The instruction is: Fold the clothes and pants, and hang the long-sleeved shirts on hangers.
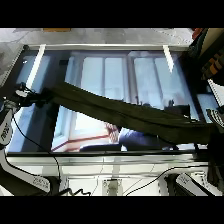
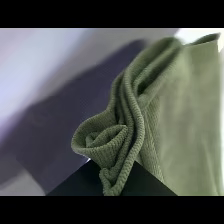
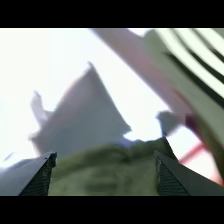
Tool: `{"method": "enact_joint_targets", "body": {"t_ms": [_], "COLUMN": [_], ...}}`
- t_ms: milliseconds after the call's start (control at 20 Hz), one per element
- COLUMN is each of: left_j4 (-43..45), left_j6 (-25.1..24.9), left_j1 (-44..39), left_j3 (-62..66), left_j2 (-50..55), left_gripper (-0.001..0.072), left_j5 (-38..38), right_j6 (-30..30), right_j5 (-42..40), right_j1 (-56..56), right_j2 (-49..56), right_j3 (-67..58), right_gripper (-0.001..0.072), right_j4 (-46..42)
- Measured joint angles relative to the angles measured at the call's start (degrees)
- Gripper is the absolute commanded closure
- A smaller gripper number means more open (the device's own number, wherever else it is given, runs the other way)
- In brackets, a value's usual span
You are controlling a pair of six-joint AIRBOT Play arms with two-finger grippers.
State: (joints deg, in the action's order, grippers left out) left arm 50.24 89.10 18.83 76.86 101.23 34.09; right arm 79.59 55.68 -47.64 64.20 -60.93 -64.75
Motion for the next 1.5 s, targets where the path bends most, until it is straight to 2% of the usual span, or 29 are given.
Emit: {"method": "enact_joint_targets", "body": {"t_ms": [50, 150, 200, 250, 300, 600, 750, 1100, 1300, 1500], "left_j4": [0.09, 1.20, 2.40, 3.50, 4.39, 7.78, 8.85, 9.68, 9.73, 9.79], "left_j6": [-2.12, -5.73, -6.95, -7.93, -8.55, -12.33, -14.43, -15.85, -16.02, -16.04], "left_j1": [-0.04, -0.22, -0.22, -0.22, -0.22, -0.33, -0.22, -0.28, -1.33, -4.94], "left_j3": [0.09, 0.24, 0.24, 0.28, 0.35, 0.35, 0.33, 0.31, 0.22, 0.17], "left_j2": [-1.38, -5.33, -7.80, -10.08, -12.59, -28.35, -35.36, -43.87, -44.15, -42.91], "left_gripper": [0.0691, 0.0691, 0.0690, 0.0690, 0.0690, 0.0690, 0.0690, 0.0690, 0.0690, 0.0690], "left_j5": [-0.42, -0.79, -0.26, 0.26, 1.07, 8.61, 12.04, 13.94, 14.64, 14.86], "right_j6": [-0.74, -1.46, -1.49, -1.42, -1.14, 4.55, 8.50, 13.33, 14.97, 15.37], "right_j5": [-0.07, -1.68, -3.13, -4.94, -7.04, -22.25, -26.27, -26.64, -25.11, -22.32], "right_j1": [2.36, 8.20, 11.52, 15.15, 19.47, 48.11, 62.69, 88.70, 96.74, 99.32], "right_j2": [0.02, 0.02, 0.07, 0.26, 0.70, 9.35, 17.35, 36.83, 42.66, 44.33], "right_j3": [-1.09, -2.93, -3.50, -3.93, -4.26, -5.44, -9.03, -29.46, -37.62, -40.13], "right_gripper": [0.0167, 0.0284, 0.0398, 0.0558, 0.0672, 0.0673, 0.0674, 0.0674, 0.0674, 0.0673], "right_j4": [0.59, 1.68, 1.77, 2.14, 2.47, 3.17, 3.72, 4.81, 4.85, 2.99]}}
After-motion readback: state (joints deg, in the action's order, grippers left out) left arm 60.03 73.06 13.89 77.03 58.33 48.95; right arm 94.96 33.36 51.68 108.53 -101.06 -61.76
